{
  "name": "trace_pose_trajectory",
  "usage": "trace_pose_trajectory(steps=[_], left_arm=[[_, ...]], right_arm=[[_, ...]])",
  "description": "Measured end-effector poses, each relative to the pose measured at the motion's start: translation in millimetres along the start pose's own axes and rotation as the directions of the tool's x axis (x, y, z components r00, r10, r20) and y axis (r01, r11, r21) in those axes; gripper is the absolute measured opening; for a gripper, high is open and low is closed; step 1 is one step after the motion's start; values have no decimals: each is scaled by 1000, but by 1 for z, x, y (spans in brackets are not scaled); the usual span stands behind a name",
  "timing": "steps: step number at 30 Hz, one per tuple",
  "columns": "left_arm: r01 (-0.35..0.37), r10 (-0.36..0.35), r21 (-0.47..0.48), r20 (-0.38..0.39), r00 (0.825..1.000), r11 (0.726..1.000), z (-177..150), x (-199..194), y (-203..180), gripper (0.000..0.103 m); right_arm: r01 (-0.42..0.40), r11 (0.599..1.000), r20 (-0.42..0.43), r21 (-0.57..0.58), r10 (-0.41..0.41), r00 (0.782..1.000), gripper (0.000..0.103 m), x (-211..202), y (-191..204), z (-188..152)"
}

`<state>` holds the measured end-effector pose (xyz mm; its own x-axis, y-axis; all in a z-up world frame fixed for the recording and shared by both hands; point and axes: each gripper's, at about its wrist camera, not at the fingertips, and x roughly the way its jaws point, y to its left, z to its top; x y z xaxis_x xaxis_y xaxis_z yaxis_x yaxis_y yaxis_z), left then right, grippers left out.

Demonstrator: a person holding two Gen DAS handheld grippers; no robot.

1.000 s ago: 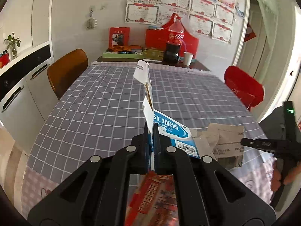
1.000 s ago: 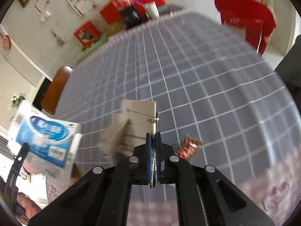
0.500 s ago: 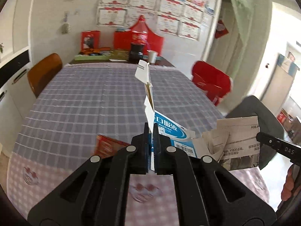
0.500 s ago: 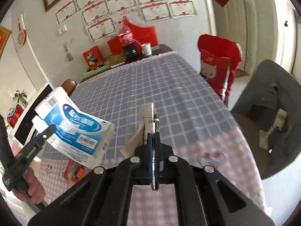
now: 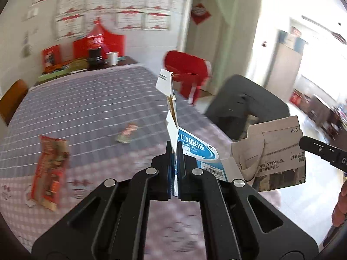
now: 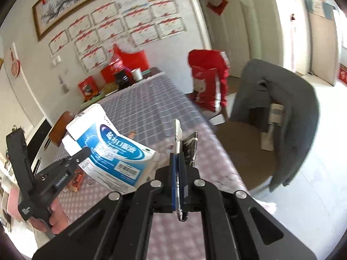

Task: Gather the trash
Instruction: 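Carry both boxes to the blue bucket and open both tools to drop them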

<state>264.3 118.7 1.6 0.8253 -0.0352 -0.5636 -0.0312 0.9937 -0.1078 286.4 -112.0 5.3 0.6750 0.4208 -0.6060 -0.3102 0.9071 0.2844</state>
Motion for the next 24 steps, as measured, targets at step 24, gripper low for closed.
trace_pose_trajectory(steps=[24], left_arm=[[380,-315,288,-247,916,879,-82,55,-279,4]], right_arm=[[293,873,17,389,-325,946,3,-135,-243,-127]])
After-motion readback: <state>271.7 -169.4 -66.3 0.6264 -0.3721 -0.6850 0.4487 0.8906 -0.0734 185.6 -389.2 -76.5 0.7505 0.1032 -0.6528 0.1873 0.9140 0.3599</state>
